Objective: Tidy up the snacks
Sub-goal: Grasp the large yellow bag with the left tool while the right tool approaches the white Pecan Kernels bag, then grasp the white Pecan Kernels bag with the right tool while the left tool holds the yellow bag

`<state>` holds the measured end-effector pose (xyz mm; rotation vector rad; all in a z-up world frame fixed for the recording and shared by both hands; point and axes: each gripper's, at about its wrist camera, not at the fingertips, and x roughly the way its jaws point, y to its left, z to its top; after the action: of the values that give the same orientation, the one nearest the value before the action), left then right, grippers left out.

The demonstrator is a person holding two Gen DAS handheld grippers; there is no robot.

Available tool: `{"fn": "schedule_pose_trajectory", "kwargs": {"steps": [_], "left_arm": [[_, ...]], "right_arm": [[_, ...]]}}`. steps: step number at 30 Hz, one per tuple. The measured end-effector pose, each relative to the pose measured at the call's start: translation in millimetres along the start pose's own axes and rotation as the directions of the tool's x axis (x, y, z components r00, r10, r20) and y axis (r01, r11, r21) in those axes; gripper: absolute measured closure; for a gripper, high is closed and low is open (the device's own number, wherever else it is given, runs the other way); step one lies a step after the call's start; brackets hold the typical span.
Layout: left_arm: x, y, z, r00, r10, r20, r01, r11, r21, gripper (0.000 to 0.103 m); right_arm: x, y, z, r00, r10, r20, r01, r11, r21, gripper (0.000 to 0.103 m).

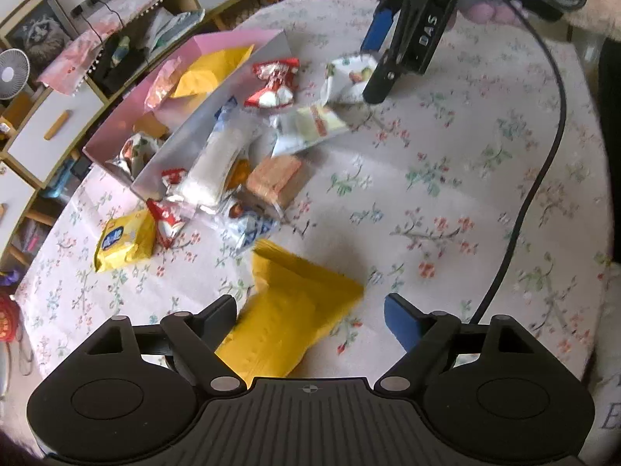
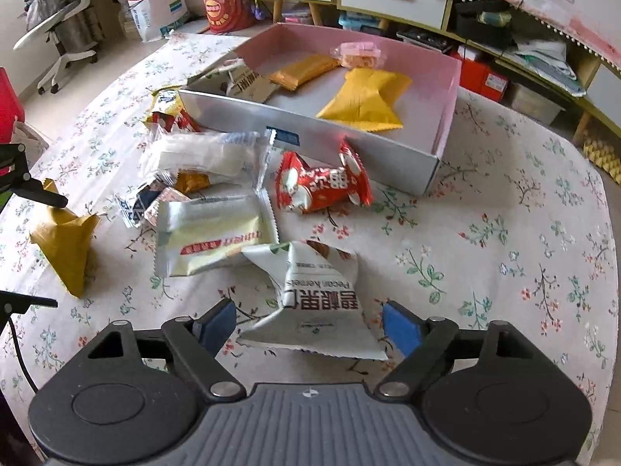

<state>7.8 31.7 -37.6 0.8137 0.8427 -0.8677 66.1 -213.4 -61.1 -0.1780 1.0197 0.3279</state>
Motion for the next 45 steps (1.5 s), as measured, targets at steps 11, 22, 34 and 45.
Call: {"fn": "schedule_pose_trajectory", "kwargs": {"steps": [11, 22, 34, 45], "left_arm": [[18, 27, -5, 0.988, 0.131, -0.083, -0.140, 0.982, -0.122, 0.018], [23, 51, -7, 0.993, 0.076, -0.087, -0.104, 0.919, -0.381, 0.046], [25, 55, -2, 0.986, 0.142, -0.091, -0.169, 0.844, -0.509, 0.062], [12, 64, 8, 0.976, 0.208, -0.059, -0.205, 0.806, -0.555, 0.065]], "right_arm": [[15, 3, -2, 0.999, -0.043, -0.014, 0.043, 0.999, -0.021, 0.041], [19, 2, 1, 0.999, -0.047, -0.005, 0.046, 0.999, -0.005, 0.051], [19, 5, 5, 0.998, -0.066, 0.007, 0.066, 0.998, -0.002, 0.058], [8, 6, 8, 0.997, -0.067, 0.038, 0.067, 0.998, 0.006, 0.065]]}}
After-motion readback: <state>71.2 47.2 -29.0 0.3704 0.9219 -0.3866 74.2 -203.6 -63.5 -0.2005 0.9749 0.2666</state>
